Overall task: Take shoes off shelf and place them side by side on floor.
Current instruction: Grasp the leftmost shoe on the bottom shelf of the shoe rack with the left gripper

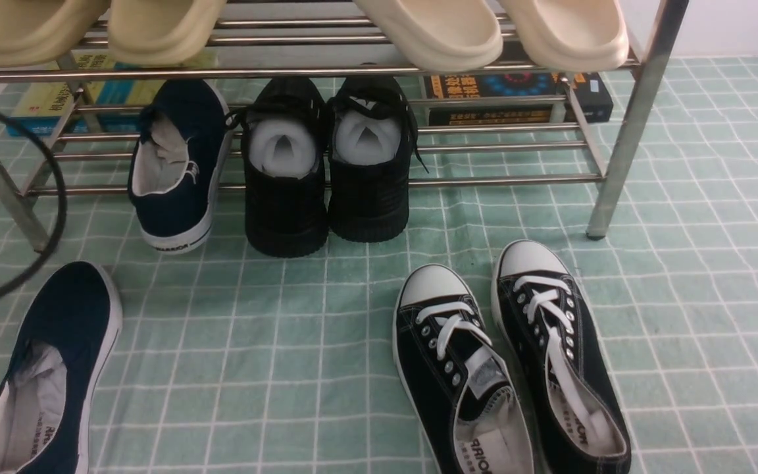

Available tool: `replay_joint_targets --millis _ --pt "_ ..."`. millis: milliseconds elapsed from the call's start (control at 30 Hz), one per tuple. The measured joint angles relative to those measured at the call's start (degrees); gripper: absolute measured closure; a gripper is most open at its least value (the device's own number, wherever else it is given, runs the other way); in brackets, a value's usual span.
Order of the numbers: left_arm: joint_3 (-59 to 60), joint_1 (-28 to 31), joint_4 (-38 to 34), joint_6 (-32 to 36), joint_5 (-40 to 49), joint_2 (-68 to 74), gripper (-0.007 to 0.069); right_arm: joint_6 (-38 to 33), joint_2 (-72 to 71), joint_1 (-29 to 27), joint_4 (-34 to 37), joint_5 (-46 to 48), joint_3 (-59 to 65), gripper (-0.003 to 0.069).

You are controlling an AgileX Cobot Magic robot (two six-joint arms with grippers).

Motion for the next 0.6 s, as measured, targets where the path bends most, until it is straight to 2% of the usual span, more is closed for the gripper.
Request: replay_joint_targets --millis 67,167,300,433,567,600 --pt "-3.6 0.0 -2.5 2.8 2.1 1.4 0.0564 0.0 0.0 0.0 0.0 0.0 0.0 0.0420" --pt "-7.6 -0.5 -7.5 8.4 4.7 4.6 0.0621 0.0 0.0 0.0 0.0 0.0 0.0 0.0420" --pt "-12.3 -3.6 -12.4 12.4 6.6 10.2 0.0624 0.0 0.0 0.0 0.0 0.0 0.0 0.0420" --pt "-16.6 -8.4 -12.8 12.7 6.6 16.2 0.0605 0.0 0.0 0.0 0.0 0.0 0.0 0.0420" --pt "-20.5 -12.4 -10.7 9.6 6.4 22.2 0.0552 0.0 0.0 0.0 0.0 0.0 0.0 0.0420" --pt "-21.8 -13.6 -9.0 6.9 5.6 24.1 0.0522 0.0 0.0 0.0 0.0 0.0 0.0 0.0420"
